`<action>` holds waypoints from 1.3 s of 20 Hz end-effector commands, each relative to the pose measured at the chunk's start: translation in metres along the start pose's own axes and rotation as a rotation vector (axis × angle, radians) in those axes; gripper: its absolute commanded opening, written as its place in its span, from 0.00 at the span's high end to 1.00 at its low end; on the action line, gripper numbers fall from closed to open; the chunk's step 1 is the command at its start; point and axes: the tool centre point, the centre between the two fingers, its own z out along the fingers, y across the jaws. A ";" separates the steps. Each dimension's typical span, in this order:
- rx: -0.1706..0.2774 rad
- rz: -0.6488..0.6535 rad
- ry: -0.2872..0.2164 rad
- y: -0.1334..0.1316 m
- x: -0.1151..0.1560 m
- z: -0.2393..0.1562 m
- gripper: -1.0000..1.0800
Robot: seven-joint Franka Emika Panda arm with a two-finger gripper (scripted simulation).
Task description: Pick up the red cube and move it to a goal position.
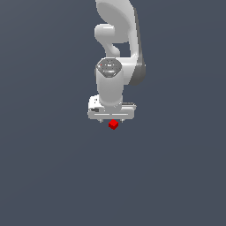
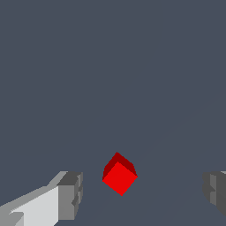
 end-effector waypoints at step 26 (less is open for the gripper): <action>0.001 0.436 0.025 0.000 -0.040 0.085 0.04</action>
